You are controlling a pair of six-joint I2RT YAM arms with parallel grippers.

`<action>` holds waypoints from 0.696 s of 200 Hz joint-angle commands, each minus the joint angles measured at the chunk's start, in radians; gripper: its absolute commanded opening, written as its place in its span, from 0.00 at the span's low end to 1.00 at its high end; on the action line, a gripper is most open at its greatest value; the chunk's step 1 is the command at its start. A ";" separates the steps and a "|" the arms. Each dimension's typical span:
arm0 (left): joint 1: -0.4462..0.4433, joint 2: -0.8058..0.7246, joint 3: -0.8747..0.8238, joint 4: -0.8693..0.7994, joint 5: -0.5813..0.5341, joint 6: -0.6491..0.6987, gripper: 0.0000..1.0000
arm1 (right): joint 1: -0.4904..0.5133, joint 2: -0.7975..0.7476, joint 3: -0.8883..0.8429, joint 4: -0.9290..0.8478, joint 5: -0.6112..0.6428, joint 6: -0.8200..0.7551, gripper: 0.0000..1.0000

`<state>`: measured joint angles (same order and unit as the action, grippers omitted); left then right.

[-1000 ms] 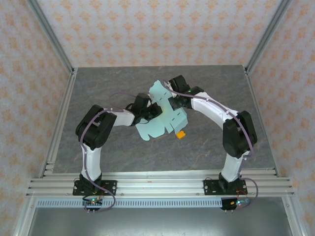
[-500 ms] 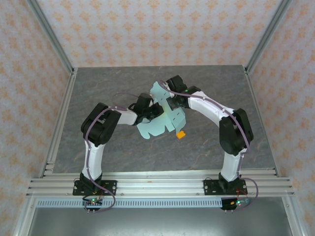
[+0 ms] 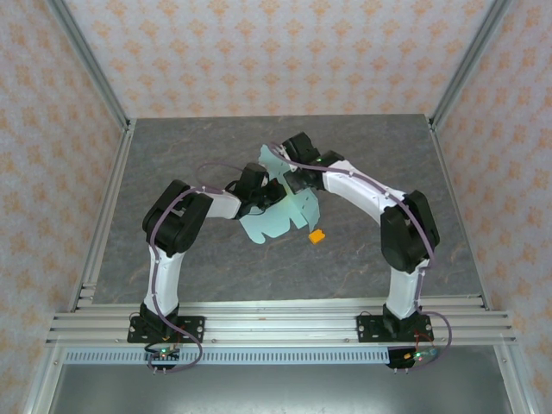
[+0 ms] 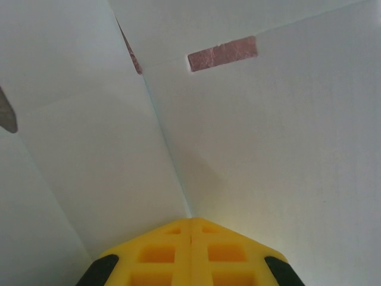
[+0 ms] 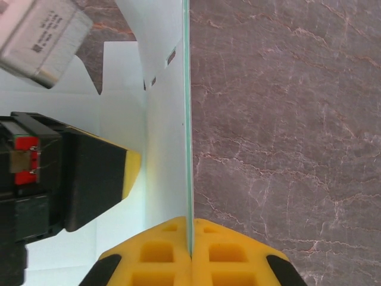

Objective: Fold the paper box

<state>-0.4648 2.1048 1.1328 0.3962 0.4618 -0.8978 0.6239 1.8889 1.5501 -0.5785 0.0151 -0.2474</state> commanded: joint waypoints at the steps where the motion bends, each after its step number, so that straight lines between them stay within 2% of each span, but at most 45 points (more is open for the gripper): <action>1: -0.015 0.057 -0.010 -0.062 -0.039 -0.018 0.02 | 0.064 0.044 0.050 -0.019 0.028 -0.010 0.00; 51: -0.009 0.036 -0.057 0.021 -0.022 -0.054 0.05 | 0.102 0.077 0.053 -0.034 0.195 -0.022 0.00; 98: 0.019 -0.060 -0.123 0.039 -0.006 -0.064 0.17 | 0.102 0.060 0.046 0.020 0.269 -0.102 0.00; 139: 0.049 -0.150 -0.189 0.021 0.015 -0.064 0.24 | 0.102 0.058 0.053 0.058 0.316 -0.187 0.00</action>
<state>-0.4374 2.0113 0.9920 0.4850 0.4656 -0.9539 0.7177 1.9427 1.5967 -0.5800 0.2474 -0.3660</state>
